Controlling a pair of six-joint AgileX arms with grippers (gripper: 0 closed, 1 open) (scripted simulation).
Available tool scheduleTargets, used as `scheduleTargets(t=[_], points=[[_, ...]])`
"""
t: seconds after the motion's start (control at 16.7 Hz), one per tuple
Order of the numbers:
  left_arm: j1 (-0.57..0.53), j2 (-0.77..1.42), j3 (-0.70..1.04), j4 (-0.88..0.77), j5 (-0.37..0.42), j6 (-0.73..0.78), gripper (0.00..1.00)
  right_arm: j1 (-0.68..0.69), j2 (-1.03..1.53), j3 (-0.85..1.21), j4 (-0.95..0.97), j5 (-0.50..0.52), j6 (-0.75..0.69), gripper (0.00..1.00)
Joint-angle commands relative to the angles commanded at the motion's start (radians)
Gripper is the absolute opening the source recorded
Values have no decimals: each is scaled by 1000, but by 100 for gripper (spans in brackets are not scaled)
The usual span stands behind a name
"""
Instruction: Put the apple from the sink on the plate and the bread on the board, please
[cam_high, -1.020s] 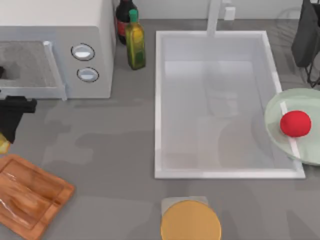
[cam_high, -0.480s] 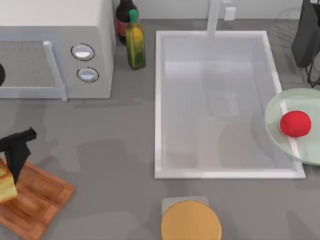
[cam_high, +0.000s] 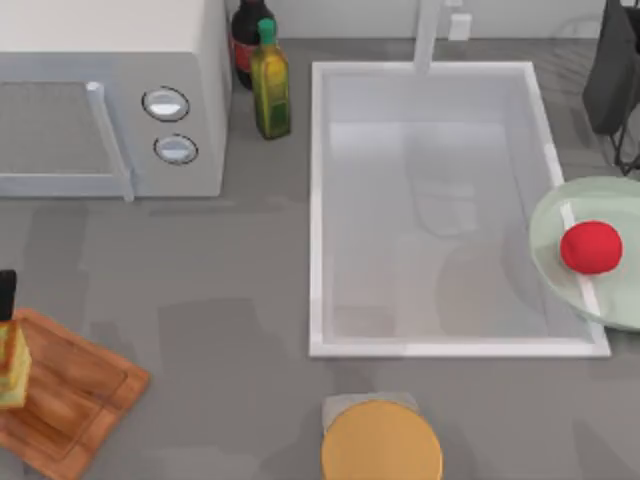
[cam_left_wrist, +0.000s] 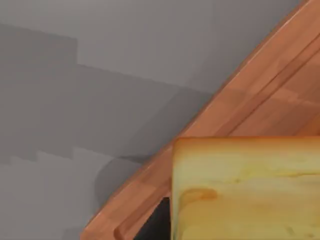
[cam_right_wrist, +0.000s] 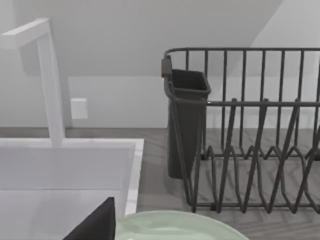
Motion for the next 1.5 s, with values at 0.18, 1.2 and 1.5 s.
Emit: scheduleTargets(t=[0.18,1.2,1.5], points=[[-5,-61,-16,62,-3,-387,0,0,0,0,0,0,0,100],[-61,-191,-78,135,-21,-1440,0,0,0,0,0,0,0,100],[-57,-183,-87,153,-20,-1434,0,0,0,0,0,0,0,100]])
